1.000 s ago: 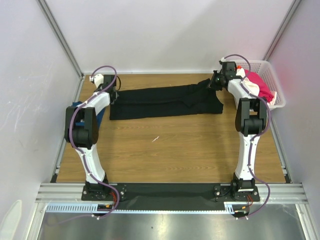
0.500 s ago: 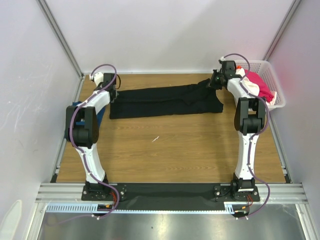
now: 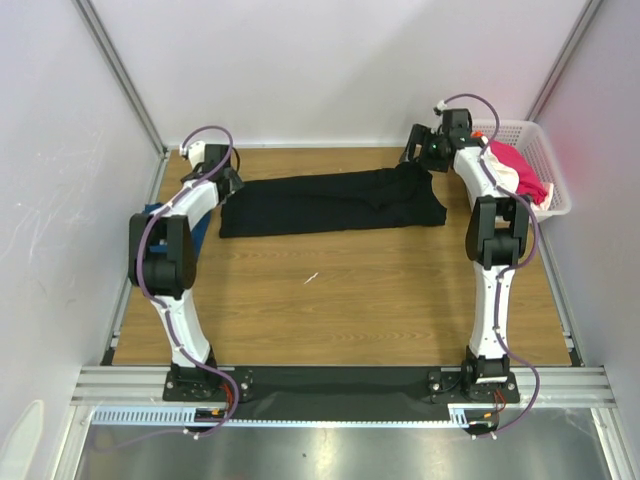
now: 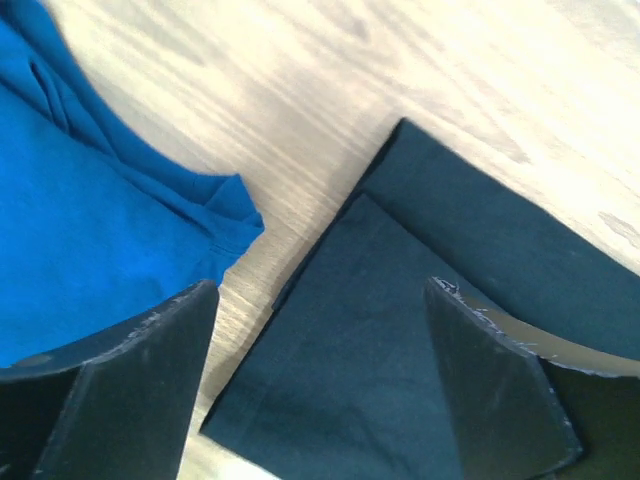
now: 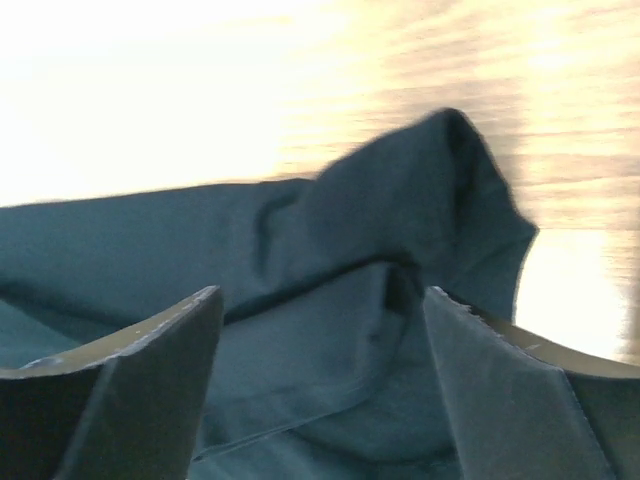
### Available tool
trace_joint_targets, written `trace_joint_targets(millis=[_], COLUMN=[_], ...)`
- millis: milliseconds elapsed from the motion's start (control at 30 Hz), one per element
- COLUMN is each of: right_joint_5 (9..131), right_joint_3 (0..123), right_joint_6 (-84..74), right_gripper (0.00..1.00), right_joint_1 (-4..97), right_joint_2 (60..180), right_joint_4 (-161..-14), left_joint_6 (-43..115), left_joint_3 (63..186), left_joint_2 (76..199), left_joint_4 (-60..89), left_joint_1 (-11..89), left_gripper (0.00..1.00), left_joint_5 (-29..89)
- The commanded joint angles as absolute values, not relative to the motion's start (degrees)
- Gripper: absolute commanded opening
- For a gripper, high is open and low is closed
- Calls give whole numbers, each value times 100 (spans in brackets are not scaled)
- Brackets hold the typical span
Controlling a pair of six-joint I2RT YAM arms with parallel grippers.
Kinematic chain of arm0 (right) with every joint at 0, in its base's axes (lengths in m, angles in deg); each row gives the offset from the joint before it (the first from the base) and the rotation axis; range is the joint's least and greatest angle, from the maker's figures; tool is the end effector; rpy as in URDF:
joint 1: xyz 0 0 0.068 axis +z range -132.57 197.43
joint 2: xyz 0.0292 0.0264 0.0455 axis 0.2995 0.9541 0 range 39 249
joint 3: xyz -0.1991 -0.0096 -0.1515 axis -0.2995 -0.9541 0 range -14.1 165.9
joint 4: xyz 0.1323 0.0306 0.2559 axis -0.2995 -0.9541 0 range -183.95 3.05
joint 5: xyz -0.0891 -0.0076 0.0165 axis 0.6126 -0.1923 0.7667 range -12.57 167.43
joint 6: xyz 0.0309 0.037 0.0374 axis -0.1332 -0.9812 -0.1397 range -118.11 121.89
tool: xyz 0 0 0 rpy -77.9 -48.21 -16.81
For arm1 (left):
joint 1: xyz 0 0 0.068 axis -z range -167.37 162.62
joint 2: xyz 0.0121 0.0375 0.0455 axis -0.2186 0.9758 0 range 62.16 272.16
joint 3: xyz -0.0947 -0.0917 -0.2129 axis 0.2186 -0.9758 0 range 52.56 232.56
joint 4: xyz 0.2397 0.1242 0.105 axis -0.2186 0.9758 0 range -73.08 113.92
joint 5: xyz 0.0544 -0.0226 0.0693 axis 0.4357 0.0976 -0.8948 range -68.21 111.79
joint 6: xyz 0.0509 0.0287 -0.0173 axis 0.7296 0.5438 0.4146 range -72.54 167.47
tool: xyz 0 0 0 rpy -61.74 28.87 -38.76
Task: Fold and stack the t-shirts
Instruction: Fold the tshirt
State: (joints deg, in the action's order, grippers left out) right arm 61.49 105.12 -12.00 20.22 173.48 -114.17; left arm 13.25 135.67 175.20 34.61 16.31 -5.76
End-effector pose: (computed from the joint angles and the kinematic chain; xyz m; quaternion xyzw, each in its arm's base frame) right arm 0.5553 0.0397 0.1912 0.0320 0.9075 0.1835 0.3764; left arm 0.4600 -0.0085 0.1654 -0.3215 0.8510 0.0959 0.4041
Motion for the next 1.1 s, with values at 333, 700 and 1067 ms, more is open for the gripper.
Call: trace_joint_targets(millis=[333,700,1067], right_joint_5=[6355,6636,6214], right_joint_3=[8516,6500,6973], right_joint_6=[-1981,-2536,-2861], right_gripper=[89,77,75], right_joint_1=[2455,2200,2051], right_joint_2=[14959,14376,15413], right_joint_4=[-10921,-9865,-9064], left_joint_6=[2883,3226,1074], left_joint_3=[13309,12639,13561], left_joint_2=[16218,16438,17483], left_joint_4=[2713,1931,1270], left_joint_1=[2958,3793,4497], left_gripper=[100,97,98], left_joint_5=[-459,1027,2134])
